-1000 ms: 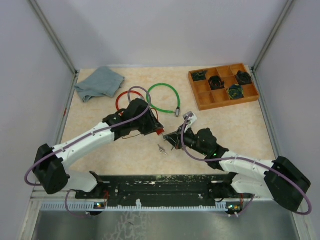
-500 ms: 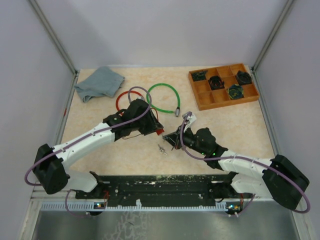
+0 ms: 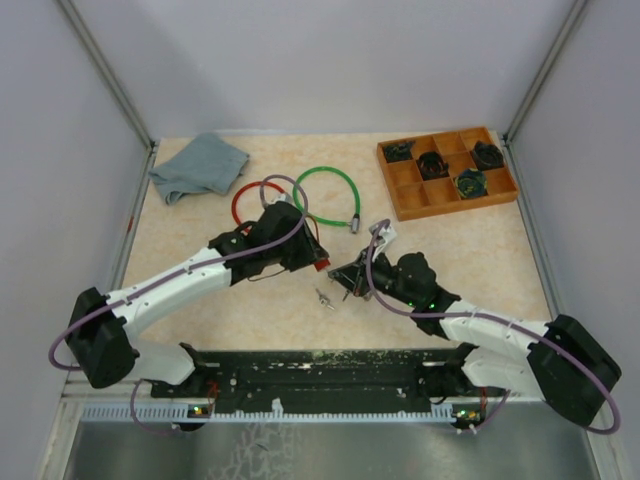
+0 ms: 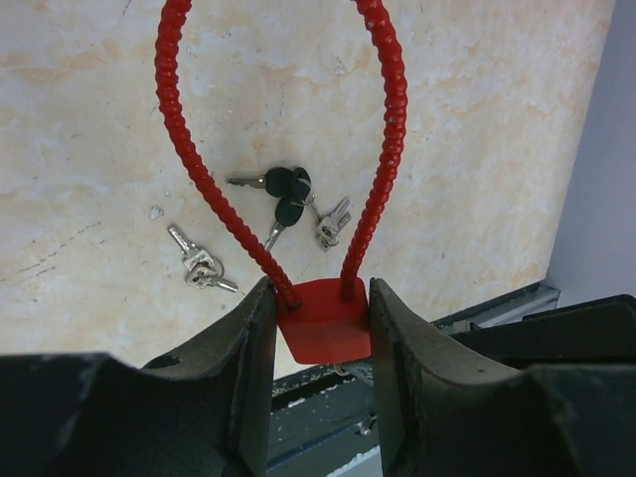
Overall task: Unlock with the key
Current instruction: Unlock the lock.
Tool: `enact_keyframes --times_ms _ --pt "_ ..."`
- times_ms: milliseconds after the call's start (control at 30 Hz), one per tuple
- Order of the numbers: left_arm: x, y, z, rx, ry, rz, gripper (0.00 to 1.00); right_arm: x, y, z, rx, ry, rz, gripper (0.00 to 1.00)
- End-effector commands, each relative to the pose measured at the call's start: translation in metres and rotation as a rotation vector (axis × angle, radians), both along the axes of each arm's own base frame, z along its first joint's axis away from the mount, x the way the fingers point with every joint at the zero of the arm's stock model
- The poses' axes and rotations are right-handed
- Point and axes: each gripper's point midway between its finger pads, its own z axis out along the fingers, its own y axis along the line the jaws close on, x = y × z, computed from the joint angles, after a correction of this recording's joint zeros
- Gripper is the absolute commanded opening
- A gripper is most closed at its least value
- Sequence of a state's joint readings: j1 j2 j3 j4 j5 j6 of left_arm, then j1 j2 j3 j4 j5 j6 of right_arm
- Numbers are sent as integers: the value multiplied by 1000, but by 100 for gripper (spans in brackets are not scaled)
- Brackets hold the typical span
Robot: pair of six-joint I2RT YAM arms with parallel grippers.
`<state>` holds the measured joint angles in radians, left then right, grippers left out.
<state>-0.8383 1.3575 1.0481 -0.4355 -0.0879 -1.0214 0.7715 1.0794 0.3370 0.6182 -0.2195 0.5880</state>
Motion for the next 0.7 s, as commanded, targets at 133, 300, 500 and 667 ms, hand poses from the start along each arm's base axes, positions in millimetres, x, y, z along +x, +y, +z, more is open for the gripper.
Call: enact_keyframes --times_ms 133,300,500,667 --pt "-13 -7 4 9 -19 -24 0 12 10 47 114 -78 2 0" --pt "-14 -16 5 -7 -19 -41 0 17 10 45 108 -81 -19 0" --pt "-17 -24 6 -44 -9 -38 0 23 13 47 108 -120 -21 0" --pt "-20 -25 -1 2 8 -48 0 23 9 53 115 -145 -35 0"
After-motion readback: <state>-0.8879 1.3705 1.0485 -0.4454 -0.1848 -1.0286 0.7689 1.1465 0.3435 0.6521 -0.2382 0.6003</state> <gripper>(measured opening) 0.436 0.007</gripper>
